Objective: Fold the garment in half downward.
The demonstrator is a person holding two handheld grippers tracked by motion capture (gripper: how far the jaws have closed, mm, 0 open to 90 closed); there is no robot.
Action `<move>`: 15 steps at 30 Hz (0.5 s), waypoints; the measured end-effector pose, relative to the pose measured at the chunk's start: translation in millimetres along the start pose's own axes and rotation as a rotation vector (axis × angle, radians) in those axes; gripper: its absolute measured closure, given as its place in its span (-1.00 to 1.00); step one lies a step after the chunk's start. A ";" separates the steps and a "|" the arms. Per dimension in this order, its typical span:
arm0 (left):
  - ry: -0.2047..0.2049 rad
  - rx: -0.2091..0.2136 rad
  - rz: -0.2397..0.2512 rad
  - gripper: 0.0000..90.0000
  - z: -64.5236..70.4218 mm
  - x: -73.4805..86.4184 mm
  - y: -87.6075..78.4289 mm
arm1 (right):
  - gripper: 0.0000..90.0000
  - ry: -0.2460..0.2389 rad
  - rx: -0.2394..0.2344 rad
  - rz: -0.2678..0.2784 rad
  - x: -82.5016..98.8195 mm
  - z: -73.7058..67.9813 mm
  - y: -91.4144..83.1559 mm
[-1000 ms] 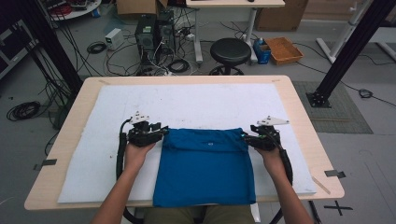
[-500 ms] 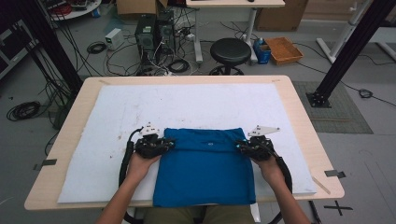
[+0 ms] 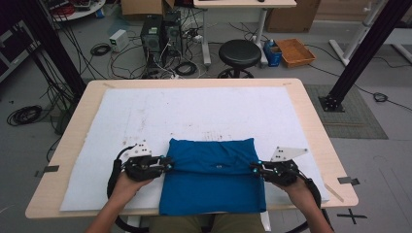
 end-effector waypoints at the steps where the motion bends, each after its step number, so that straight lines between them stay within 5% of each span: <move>1: -0.017 -0.009 0.026 0.30 -0.2 -2.4 -4.2 | 0.65 0.024 -0.002 0.012 0.5 -0.6 -3.4; 6: -0.040 -0.067 0.102 0.22 -4.8 -25.1 -4.0 | 0.59 0.142 0.050 0.120 -17.9 4.5 -6.2; 9: -0.026 -0.075 0.040 0.22 -3.1 -28.9 19.4 | 0.59 0.156 0.151 0.064 -18.0 9.8 13.8; 13: -0.044 -0.032 -0.050 0.19 4.0 -30.0 57.1 | 0.29 0.170 0.079 0.008 -18.6 2.8 34.4; 15: -0.038 -0.018 -0.113 0.14 6.4 -26.6 71.5 | 0.26 0.162 0.091 -0.028 -15.9 2.5 41.9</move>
Point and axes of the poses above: each handheld gripper's, and its own axes: y roughly forward along the jaws, x roughly out of its underside, z roughly to its right, the point moved 8 cm from there along y, roughly forward along the jaws, and after that the axes turned 8 degrees about y, right-handed, at the moved point
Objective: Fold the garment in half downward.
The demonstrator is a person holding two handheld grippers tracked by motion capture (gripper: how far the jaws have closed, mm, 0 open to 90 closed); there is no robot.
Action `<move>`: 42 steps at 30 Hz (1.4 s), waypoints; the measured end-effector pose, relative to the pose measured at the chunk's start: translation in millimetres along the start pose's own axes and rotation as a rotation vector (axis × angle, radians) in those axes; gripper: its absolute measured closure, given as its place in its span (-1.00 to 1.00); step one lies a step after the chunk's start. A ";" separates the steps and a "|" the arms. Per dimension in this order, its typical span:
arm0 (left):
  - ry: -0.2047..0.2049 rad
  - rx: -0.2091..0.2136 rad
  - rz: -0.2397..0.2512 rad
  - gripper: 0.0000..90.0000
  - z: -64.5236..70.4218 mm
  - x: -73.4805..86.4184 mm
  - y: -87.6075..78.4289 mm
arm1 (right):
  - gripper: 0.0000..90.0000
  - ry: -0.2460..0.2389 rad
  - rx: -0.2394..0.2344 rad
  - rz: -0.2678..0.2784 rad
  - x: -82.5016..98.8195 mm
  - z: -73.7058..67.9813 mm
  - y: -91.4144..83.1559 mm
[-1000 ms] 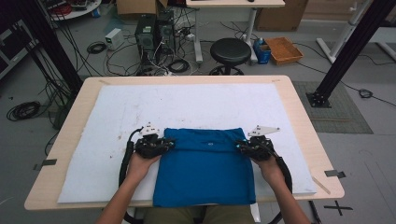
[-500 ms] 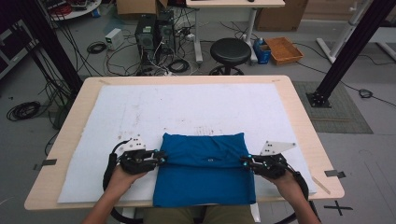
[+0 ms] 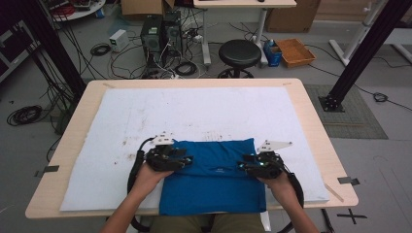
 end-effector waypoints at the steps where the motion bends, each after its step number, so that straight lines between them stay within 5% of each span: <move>1: 0.013 0.002 -0.022 0.13 0.9 0.9 5.6 | 0.26 -0.002 0.018 -0.026 2.0 2.3 5.2; 4: 0.024 -0.023 -0.087 0.18 -0.4 5.2 15.6 | 0.56 -0.013 0.022 -0.054 4.4 7.0 12.0; 5: 0.032 -0.024 -0.099 0.34 -0.5 6.4 16.6 | 0.74 -0.021 0.016 -0.058 4.3 6.7 11.5; 7: 0.056 -0.026 -0.088 0.77 0.8 6.5 16.2 | 0.87 -0.048 0.000 -0.043 2.7 4.8 7.8; 9: 0.077 -0.009 -0.044 0.90 5.4 3.5 9.5 | 0.88 -0.058 -0.017 -0.024 1.4 2.2 2.9; 15: 0.129 0.062 0.077 0.90 22.1 4.3 -25.2 | 0.88 -0.131 -0.101 0.024 5.7 -13.8 -15.0; 20: 0.181 0.125 0.090 0.90 33.6 22.0 -48.8 | 0.87 -0.198 -0.184 0.028 14.6 -32.9 -30.5; 24: 0.204 0.222 0.077 0.75 47.1 35.4 -59.7 | 0.80 -0.235 -0.262 -0.023 30.1 -46.9 -39.2; 26: 0.189 0.180 0.077 0.58 43.1 37.3 -62.5 | 0.66 -0.228 -0.274 -0.017 34.3 -47.8 -44.3; 32: 0.112 0.055 0.084 0.30 33.2 29.4 -53.9 | 0.62 -0.143 -0.167 0.034 24.8 -32.0 -45.8; 37: 0.071 -0.201 0.043 0.17 13.8 38.7 -56.0 | 0.65 -0.188 0.015 -0.058 38.2 -16.2 -38.2; 39: 0.065 -0.248 0.053 0.18 9.8 42.7 -63.1 | 0.72 -0.239 0.061 -0.137 48.8 -11.8 -38.4; 42: 0.041 -0.288 0.079 0.16 7.5 44.7 -75.3 | 0.69 -0.255 0.057 -0.127 50.6 -11.7 -44.6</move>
Point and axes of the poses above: each handheld gripper's, and its own axes: y roughly forward along the jaws, x roughly out of its underside, z roughly to its right, the point moved 8 cm from there along y, roughly forward along the jaws, and after that the axes turned 8 degrees about y, right-handed, at the moved point
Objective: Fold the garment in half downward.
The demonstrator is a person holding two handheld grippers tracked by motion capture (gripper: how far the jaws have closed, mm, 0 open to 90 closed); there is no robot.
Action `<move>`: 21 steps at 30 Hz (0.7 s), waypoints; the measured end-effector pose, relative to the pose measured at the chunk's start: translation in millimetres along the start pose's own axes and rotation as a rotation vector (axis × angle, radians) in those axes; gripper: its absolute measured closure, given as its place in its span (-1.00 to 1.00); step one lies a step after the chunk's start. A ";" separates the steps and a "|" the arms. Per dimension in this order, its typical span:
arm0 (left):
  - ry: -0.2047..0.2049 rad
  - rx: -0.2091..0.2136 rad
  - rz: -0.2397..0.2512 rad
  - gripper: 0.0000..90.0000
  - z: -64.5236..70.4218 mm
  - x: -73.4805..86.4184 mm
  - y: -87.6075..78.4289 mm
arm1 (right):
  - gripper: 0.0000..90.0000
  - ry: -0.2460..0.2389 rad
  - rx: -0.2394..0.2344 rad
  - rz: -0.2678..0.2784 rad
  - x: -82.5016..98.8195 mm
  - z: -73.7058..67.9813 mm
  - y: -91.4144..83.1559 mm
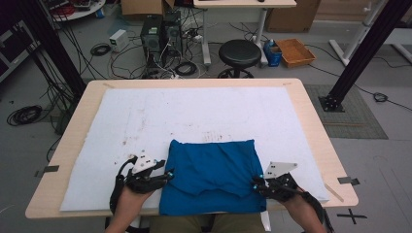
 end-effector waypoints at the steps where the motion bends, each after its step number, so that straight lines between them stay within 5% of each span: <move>1: -0.005 -0.013 0.001 0.14 -1.5 1.0 -3.3 | 0.66 0.022 0.004 0.029 -2.3 0.7 -4.3; 4: -0.026 -0.017 -0.003 0.12 -1.0 4.6 -6.4 | 0.61 0.098 0.051 0.109 -6.9 8.1 -15.6; 7: -0.032 0.008 -0.013 0.12 3.1 6.3 -1.0 | 0.55 0.133 0.089 0.096 -3.2 15.2 -15.3; 12: 0.000 0.039 -0.074 0.30 12.0 13.9 10.4 | 0.60 0.113 0.084 0.024 4.9 11.5 2.4; 15: 0.031 0.038 -0.099 0.54 13.8 17.6 13.2 | 0.84 0.097 0.089 0.025 3.6 11.6 1.3; 21: 0.038 0.028 -0.093 0.92 14.2 16.5 13.8 | 0.89 0.090 0.079 0.038 2.9 11.7 0.0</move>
Point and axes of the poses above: each handheld gripper's, and its own axes: y roughly forward along the jaws, x roughly out of its underside, z roughly to its right, the point moved 8 cm from there along y, roughly forward along the jaws, and after that the axes turned 8 degrees about y, right-handed, at the moved point
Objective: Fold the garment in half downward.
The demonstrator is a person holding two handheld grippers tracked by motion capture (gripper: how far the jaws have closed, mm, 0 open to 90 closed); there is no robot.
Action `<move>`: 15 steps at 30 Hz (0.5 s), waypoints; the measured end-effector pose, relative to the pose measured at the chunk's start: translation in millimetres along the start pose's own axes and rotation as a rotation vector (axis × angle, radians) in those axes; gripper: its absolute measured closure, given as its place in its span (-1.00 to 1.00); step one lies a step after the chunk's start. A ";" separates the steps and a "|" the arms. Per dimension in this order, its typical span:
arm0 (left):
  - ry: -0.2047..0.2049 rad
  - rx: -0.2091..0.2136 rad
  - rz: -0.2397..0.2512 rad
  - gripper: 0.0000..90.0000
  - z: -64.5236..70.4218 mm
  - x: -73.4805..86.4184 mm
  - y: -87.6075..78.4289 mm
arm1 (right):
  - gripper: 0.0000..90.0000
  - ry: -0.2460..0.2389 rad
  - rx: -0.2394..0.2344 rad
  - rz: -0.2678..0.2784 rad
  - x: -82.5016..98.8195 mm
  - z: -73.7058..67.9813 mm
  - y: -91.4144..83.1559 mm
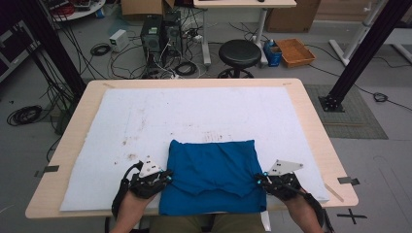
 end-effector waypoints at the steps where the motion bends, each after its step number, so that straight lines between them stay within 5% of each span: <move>1: 0.000 0.001 0.004 0.94 -0.5 -0.7 -1.0 | 0.90 0.004 -0.003 0.002 -0.1 -0.5 -0.5; 5: -0.039 0.024 0.055 0.96 -1.0 -5.7 -7.8 | 0.90 0.011 -0.019 0.039 -3.9 -0.8 -5.2; 8: -0.051 0.009 0.049 0.94 -4.0 -3.2 -8.3 | 0.90 0.022 -0.027 0.055 -5.6 0.0 -7.9; 10: -0.081 0.012 0.046 0.63 -4.9 -2.2 -6.0 | 0.90 0.023 -0.027 0.044 -4.0 -0.1 -6.8; 15: -0.029 0.003 -0.026 0.64 -0.5 5.2 3.8 | 0.90 0.018 -0.032 0.039 -3.5 -1.5 -4.9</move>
Point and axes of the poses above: each handheld gripper's, and its own axes: y roughly forward along the jaws, x roughly out of its underside, z roughly to its right, the point moved 8 cm from there along y, roughly forward along the jaws, and after that the axes turned 8 degrees about y, right-handed, at the moved point
